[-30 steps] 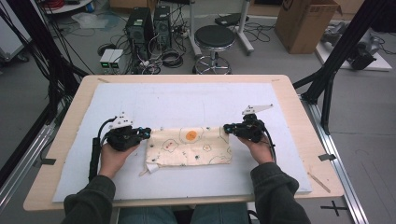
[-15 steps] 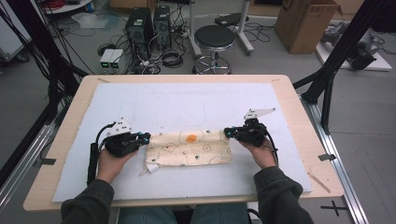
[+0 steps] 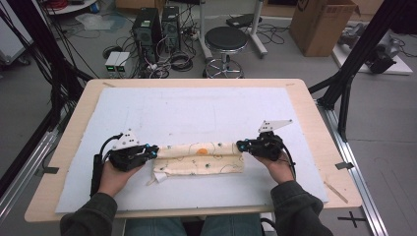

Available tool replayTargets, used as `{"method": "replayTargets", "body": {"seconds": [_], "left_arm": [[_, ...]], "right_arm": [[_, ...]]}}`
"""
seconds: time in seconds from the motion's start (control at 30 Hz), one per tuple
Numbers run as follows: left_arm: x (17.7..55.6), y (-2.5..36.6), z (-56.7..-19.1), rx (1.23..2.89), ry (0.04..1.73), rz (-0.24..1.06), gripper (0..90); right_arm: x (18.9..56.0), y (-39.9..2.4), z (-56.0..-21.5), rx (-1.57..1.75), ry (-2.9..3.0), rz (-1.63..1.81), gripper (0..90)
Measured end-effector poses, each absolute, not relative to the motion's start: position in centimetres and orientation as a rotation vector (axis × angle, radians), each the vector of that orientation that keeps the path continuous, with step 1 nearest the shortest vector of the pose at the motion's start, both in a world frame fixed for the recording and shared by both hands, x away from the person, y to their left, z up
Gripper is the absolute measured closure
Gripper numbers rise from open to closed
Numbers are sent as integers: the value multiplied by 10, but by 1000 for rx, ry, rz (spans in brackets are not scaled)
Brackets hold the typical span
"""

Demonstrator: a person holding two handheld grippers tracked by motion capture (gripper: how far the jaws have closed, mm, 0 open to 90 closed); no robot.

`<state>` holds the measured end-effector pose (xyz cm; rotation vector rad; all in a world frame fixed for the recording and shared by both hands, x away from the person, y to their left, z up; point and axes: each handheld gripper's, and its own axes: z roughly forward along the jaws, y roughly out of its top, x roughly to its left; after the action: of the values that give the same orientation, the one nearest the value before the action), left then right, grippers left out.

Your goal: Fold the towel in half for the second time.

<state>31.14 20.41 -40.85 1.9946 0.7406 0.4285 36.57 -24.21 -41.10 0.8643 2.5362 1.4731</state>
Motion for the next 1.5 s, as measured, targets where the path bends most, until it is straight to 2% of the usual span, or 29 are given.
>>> {"method": "replayTargets", "body": {"seconds": [1.13,1.5], "left_arm": [[282,208,-428,2043,709,367,813],[280,205,-433,2072,695,322,744]], "right_arm": [[338,-243,-427,824,2614,1425,846],[334,-241,-433,816,2654,1384,843]]}}
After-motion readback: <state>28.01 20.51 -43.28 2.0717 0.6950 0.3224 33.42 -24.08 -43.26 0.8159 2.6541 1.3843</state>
